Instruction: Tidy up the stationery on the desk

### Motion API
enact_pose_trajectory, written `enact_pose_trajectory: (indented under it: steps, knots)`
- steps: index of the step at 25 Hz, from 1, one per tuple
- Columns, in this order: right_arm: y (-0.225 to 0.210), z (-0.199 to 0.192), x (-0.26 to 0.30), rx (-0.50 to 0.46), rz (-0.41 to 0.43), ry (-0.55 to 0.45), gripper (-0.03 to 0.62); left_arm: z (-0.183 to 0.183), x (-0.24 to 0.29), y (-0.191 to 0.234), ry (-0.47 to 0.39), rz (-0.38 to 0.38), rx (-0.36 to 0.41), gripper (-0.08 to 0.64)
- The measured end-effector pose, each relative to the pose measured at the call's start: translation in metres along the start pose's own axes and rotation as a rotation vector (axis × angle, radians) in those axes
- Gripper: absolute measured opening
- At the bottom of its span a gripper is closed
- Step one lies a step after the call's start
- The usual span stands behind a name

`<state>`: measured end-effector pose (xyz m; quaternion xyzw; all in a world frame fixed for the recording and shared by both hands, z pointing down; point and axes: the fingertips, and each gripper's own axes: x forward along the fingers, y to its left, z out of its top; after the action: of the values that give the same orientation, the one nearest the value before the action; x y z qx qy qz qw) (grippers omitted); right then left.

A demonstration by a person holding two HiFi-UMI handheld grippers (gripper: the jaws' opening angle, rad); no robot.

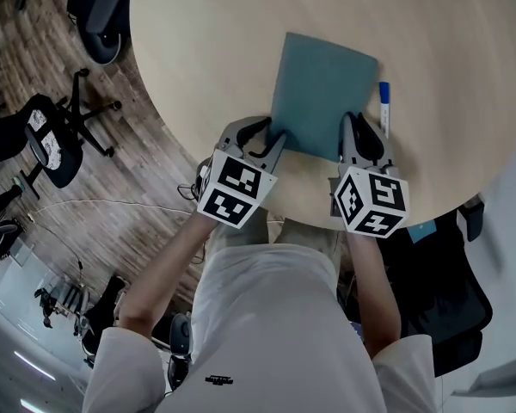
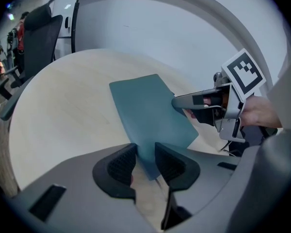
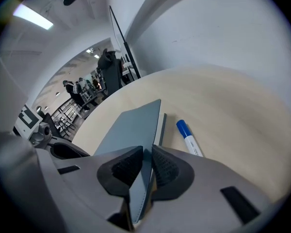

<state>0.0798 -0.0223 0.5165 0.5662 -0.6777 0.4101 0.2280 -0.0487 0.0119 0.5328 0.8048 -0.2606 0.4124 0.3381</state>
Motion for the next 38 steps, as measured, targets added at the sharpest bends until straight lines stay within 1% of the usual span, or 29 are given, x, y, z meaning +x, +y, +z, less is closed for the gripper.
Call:
enact_pose_trajectory:
  steps: [4,11,16,20,22,26,30,31,34,38]
  knots:
    - [-0.002,0.004,0.004,-0.033,0.011,0.005,0.080,0.002,-0.001,-0.002,-0.006,0.008,-0.003,0.123]
    - [-0.007,0.008,0.009,-0.091,0.024,0.013,0.080,0.000,0.003,-0.011,-0.014,0.021,-0.058,0.114]
    - [-0.008,0.008,0.010,-0.078,0.023,0.018,0.080,0.000,0.004,-0.011,-0.025,0.012,-0.106,0.115]
    - [-0.008,0.010,0.007,-0.047,0.003,-0.006,0.084,0.004,-0.001,-0.012,-0.041,0.012,-0.120,0.130]
    - [-0.007,0.012,0.005,-0.039,0.004,-0.021,0.106,0.011,-0.005,-0.015,-0.063,0.018,-0.117,0.158]
    - [-0.009,0.020,-0.008,-0.070,-0.012,-0.054,0.110,0.027,-0.015,-0.023,-0.100,0.045,-0.088,0.158]
    - [-0.022,0.026,-0.023,-0.084,-0.048,-0.064,0.110,0.036,-0.018,-0.034,-0.107,0.033,-0.068,0.157]
    - [-0.027,0.026,-0.026,-0.081,-0.058,-0.062,0.110,0.037,-0.017,-0.036,-0.106,0.029,-0.064,0.149]
    - [-0.044,0.024,-0.031,-0.083,-0.086,-0.049,0.110,0.040,-0.014,-0.040,-0.108,0.036,-0.059,0.069]
    - [-0.060,0.018,-0.030,-0.114,-0.109,-0.023,0.110,0.040,-0.005,-0.047,-0.093,0.014,-0.056,0.056]
